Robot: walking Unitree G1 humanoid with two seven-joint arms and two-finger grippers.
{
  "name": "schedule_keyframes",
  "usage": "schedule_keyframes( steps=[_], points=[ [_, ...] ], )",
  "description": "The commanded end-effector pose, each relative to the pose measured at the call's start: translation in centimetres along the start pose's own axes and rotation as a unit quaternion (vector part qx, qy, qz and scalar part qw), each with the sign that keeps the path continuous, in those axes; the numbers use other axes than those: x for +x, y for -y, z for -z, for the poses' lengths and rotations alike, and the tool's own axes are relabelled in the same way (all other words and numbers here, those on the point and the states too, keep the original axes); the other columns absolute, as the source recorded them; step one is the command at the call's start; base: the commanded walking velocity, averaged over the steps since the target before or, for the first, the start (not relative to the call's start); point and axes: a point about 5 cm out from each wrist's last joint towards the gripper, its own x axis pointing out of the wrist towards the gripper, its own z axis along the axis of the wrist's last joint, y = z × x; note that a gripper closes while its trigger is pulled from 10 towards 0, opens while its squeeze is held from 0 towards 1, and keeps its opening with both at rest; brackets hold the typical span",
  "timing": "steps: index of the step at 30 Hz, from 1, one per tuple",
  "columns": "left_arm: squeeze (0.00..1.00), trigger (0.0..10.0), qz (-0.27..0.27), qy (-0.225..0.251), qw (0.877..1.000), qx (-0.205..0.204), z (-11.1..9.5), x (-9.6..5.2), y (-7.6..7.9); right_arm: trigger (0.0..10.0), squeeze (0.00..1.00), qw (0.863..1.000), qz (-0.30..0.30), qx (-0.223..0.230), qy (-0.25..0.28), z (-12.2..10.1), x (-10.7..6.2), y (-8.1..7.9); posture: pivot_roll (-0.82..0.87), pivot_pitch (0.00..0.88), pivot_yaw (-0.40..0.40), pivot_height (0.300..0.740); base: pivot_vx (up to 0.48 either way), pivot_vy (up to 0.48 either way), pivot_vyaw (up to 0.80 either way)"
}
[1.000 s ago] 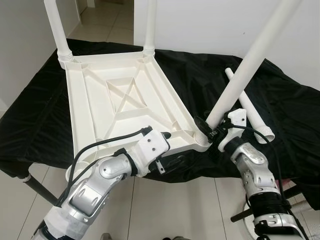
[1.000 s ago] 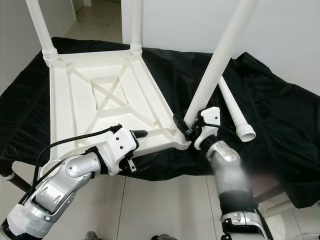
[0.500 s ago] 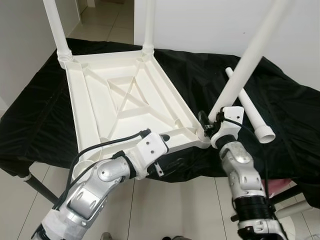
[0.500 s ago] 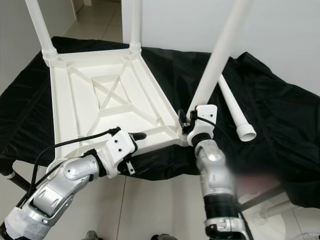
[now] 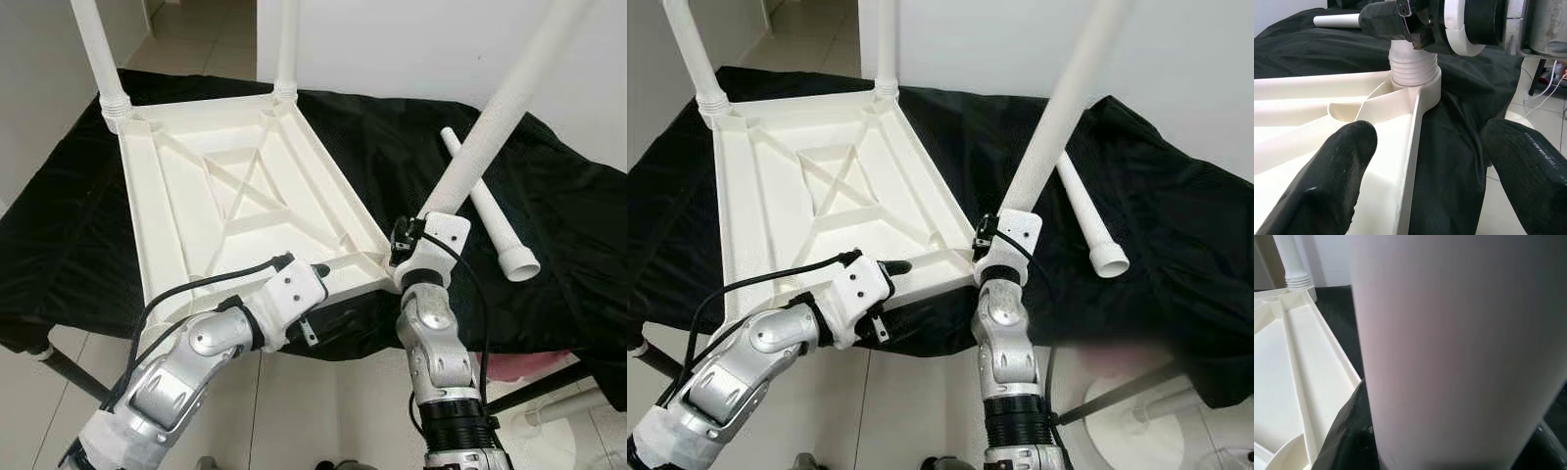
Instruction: Building children table
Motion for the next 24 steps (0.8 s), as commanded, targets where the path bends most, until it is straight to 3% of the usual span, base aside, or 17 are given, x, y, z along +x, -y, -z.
schedule_keyframes(
  steps=[1,16,17,20,24],
  points=[
    [0.0,10.0,0.027,0.0,1.0,0.005,-0.2,0.1,0.3,10.0,1.0,1.0,-0.014,0.01,-0.014,0.8,-0.4,0.5,0.02,0.106,-0.074,0.74,0.0,0.0,0.0],
    [0.0,10.0,0.022,-0.002,1.0,0.013,-0.2,0.1,0.0,10.0,1.0,0.994,-0.114,0.003,0.001,0.4,0.3,2.5,0.03,0.093,-0.07,0.74,0.0,0.0,0.0],
    [0.0,10.0,0.022,-0.002,1.0,0.013,-0.2,0.1,0.0,10.0,0.0,0.99,-0.141,0.0,0.01,0.2,0.4,2.8,0.02,0.094,-0.069,0.74,0.0,0.0,0.0],
    [0.0,10.0,0.023,-0.003,1.0,0.012,-0.2,0.0,0.0,10.0,0.0,0.979,-0.204,-0.011,0.022,-0.2,0.7,3.1,0.02,0.094,-0.069,0.74,0.0,0.0,0.0],
    [0.0,10.0,0.024,-0.002,1.0,0.013,-0.3,0.1,0.0,10.0,0.0,0.949,-0.313,-0.03,0.029,-0.7,1.4,3.3,0.02,0.095,-0.063,0.74,0.0,0.0,0.0]
  ],
)
